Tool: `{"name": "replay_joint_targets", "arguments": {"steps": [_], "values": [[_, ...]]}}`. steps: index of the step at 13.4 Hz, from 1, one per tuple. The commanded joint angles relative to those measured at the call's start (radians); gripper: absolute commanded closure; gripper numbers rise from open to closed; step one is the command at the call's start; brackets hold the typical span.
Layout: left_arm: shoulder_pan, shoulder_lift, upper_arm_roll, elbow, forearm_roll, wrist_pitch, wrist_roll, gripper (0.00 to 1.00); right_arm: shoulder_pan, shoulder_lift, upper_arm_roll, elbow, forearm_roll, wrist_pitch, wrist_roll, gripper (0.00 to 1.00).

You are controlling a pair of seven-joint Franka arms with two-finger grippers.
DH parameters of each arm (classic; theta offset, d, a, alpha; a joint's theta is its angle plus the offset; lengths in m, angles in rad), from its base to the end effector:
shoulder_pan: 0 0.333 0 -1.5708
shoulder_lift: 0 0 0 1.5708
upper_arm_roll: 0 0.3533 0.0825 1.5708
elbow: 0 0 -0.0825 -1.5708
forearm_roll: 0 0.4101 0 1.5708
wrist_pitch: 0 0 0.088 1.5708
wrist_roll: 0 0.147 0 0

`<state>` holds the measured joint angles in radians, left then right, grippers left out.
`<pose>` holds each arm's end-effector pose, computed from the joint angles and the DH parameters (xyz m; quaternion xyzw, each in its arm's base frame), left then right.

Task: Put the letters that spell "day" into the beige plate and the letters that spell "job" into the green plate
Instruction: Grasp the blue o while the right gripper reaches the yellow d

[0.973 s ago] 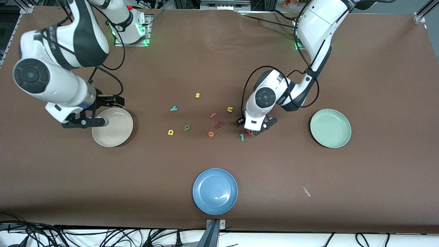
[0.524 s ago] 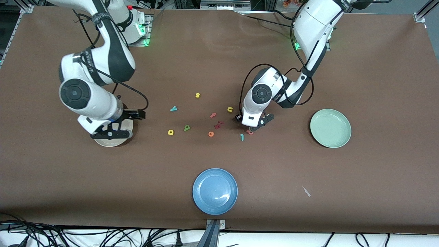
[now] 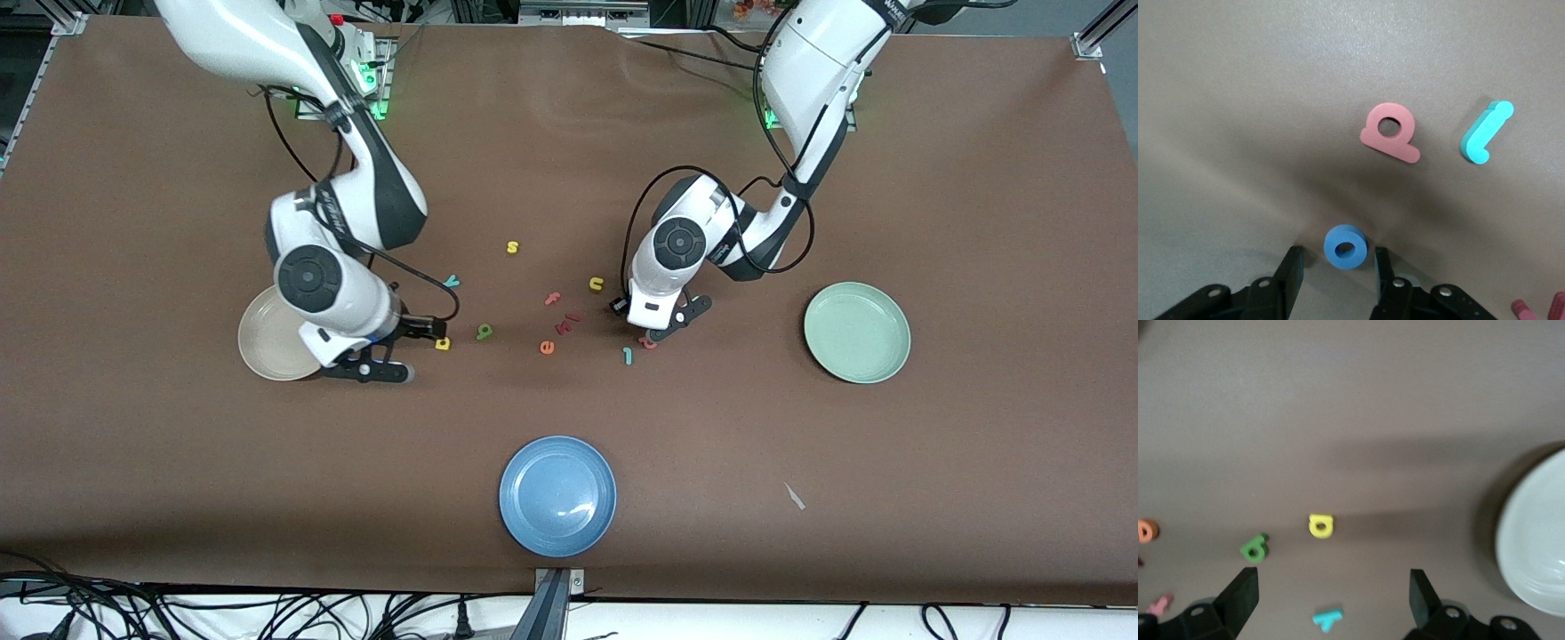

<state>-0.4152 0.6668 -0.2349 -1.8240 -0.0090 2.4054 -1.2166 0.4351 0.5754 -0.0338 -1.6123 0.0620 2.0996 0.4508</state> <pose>0.5409 -0.4052 0.1405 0.9495 0.3027 -0.0814 0.0176 0.6584 0.2877 0.2606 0.9981 -0.0392 -0.0468 0.0028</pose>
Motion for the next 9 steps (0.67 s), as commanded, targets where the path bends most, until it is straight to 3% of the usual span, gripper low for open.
{"name": "replay_joint_targets", "arguments": {"steps": [1, 4, 6, 9], "values": [[0.004, -0.003, 0.006, 0.002, 0.011, 0.006, -0.001, 0.53, 0.020, 0.041, -0.005, -0.023, 0.016, 0.097, 0.026, 0.00], [0.003, 0.003, 0.011, 0.009, 0.011, 0.008, 0.002, 0.54, 0.020, 0.052, -0.005, -0.081, 0.091, 0.195, 0.025, 0.00], [0.004, 0.016, 0.012, 0.031, 0.012, 0.008, 0.002, 0.54, 0.020, 0.073, -0.005, -0.098, 0.094, 0.224, 0.025, 0.00], [0.003, 0.019, 0.012, 0.031, 0.020, 0.006, 0.002, 0.66, 0.024, 0.095, -0.005, -0.103, 0.093, 0.231, 0.023, 0.01]]}}
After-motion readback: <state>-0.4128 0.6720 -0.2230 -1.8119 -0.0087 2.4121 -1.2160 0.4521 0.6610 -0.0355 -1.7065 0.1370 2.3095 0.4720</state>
